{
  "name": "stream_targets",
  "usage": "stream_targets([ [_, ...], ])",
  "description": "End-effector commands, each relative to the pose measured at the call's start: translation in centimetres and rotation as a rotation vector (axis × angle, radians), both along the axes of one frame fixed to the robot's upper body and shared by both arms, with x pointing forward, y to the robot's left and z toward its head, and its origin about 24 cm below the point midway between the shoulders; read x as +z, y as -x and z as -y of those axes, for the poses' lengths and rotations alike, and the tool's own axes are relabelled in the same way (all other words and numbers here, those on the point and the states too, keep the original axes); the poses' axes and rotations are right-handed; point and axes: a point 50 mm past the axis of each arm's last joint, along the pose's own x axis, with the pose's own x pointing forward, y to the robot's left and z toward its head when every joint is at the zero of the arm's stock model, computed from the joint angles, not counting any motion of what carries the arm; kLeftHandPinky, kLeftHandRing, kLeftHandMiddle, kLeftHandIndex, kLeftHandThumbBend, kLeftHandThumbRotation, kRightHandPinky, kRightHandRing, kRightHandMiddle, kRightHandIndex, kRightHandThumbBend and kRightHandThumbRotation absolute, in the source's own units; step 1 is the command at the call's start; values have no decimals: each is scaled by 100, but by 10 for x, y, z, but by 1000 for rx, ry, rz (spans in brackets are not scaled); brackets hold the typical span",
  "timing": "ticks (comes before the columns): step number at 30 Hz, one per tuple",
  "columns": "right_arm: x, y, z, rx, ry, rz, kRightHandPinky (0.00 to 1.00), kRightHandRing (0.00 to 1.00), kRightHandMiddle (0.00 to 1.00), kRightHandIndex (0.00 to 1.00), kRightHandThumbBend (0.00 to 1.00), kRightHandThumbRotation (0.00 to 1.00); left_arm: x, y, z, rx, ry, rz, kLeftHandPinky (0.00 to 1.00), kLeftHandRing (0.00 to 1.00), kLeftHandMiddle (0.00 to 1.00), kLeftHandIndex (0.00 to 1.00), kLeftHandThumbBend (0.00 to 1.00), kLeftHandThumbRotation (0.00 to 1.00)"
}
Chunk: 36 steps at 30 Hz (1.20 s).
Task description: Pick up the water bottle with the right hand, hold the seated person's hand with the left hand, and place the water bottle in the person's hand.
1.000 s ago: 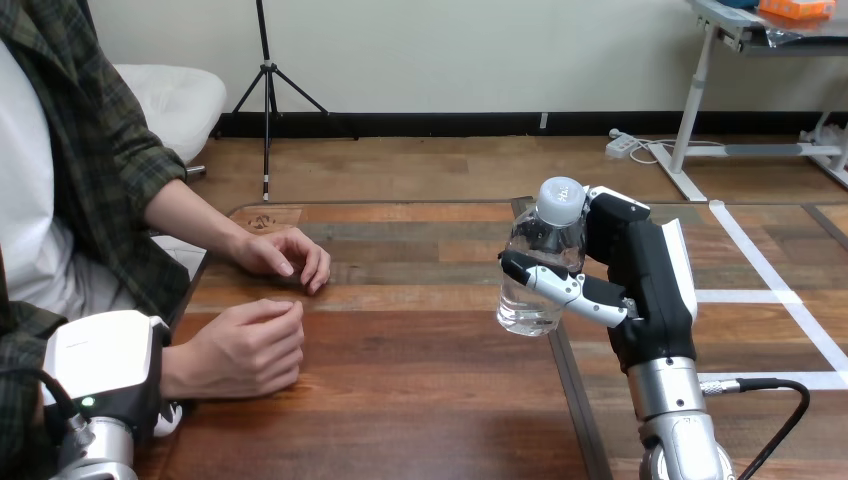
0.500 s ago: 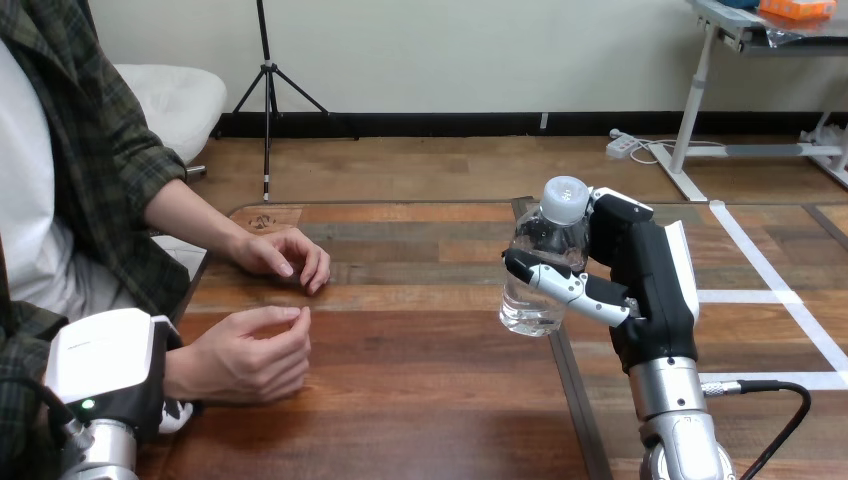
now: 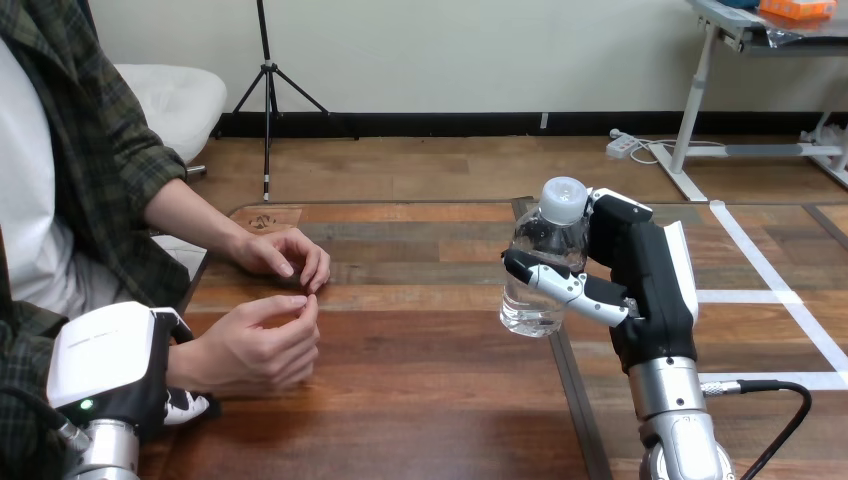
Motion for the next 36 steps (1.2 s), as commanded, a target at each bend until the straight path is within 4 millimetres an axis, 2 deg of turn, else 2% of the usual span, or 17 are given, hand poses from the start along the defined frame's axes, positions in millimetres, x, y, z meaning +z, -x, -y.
stream_targets([
  [1,37,-17,-1,-2,-10,144,38,41,44,43,65,0,-8,2,7,-11,46,-30,44,51,54,54,73,0],
  [9,38,-18,-1,-7,-5,147,38,42,44,44,65,0,-8,1,10,-19,58,-26,45,51,55,54,71,0],
  [36,37,-18,1,-26,5,146,37,40,44,44,68,0,-8,0,18,-65,91,1,46,51,54,52,77,0],
])
